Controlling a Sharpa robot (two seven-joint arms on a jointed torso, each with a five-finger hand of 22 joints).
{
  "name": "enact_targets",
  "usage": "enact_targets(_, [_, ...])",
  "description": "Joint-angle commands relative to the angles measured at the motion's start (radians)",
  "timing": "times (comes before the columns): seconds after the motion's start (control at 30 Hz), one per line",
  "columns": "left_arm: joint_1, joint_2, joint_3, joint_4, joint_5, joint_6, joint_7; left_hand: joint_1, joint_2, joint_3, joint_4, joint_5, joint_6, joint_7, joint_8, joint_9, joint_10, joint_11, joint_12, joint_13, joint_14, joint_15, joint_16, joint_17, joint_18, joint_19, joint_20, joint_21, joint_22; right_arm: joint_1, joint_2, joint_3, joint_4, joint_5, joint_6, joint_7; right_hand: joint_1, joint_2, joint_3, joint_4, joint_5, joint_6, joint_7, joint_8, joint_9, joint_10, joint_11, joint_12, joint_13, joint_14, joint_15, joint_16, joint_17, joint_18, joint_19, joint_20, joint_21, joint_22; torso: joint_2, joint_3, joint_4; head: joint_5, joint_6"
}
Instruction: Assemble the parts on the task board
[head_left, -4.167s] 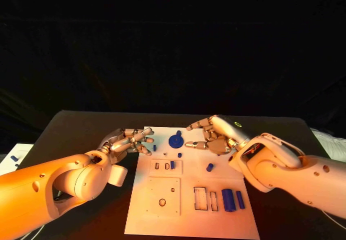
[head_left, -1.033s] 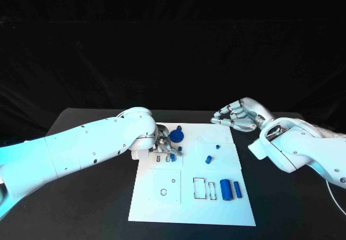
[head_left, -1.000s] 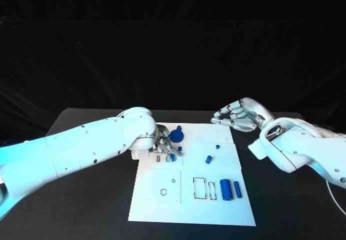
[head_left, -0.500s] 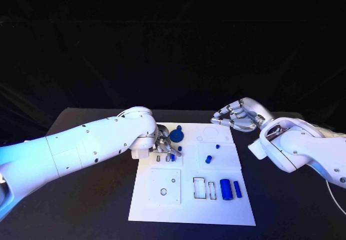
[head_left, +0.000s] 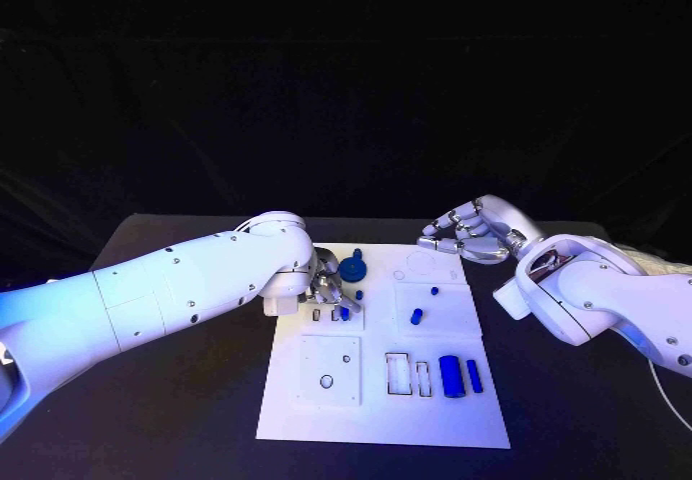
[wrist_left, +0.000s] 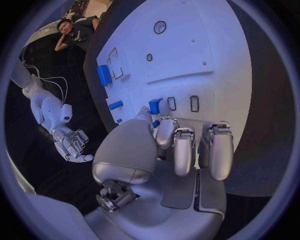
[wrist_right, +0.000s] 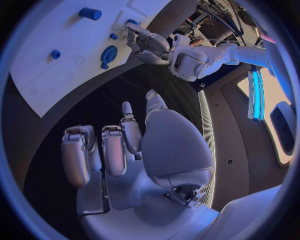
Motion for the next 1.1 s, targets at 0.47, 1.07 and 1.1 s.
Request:
enact_targets(0.47, [-0.001,0.004,0.0,0.001,0.034,-0.012,-0.07,0.146,-0.118,0.394,-0.08,0.158,-0.034,0.013,-0.075,-0.003,-0.021,0.006,-0.032,-0.018,0.106,-0.001,0.003,0.264,-0.016,0.091,-0.003,-0.004,0.236,-0.001,0.002,0.0,0.0,-0.012,0.017,0.001,-0.006,0.011,-0.007,0.002,0.006,-0.016,0.002,-0.004,0.002,0.002,-0.009,-0.003,0.059,0.071,-0.005,-0.003,0.095,0.006,0.042,-0.008,-0.004,0.19,-0.001,0.0003,0.0005,0.001,-0.002])
enact_targets(1.07, [-0.003,-0.046,0.001,0.066,0.071,-0.141,-0.041,0.04,-0.212,0.666,-0.168,0.184,-0.04,0.027,-0.056,0.065,-0.009,0.011,-0.039,-0.024,0.106,0.011,0.003,0.264,-0.016,0.091,0.01,-0.004,0.238,-0.002,0.006,0.0,-0.007,-0.009,0.016,0.006,-0.006,0.012,-0.009,0.003,0.007,-0.02,0.003,-0.007,0.002,0.001,-0.008,-0.005,0.057,0.071,-0.005,-0.005,0.093,0.007,0.04,-0.007,-0.006,0.188,-0.001,0.002,0.0036,0.008,0.0])
enact_targets(1.1, [-0.003,-0.051,0.001,0.073,0.067,-0.159,-0.039,0.037,-0.213,0.671,-0.171,0.183,-0.039,0.027,-0.055,0.067,-0.006,0.011,-0.035,-0.02,0.106,0.011,0.003,0.264,-0.017,0.093,0.01,-0.002,0.24,-0.002,0.006,0.0,-0.007,-0.008,0.016,0.006,-0.007,0.012,-0.009,0.003,0.007,-0.021,0.003,-0.007,0.002,0.001,-0.007,-0.006,0.057,0.071,-0.004,-0.005,0.092,0.007,0.039,-0.007,-0.007,0.187,-0.001,0.0022,0.004,0.008,0.002])
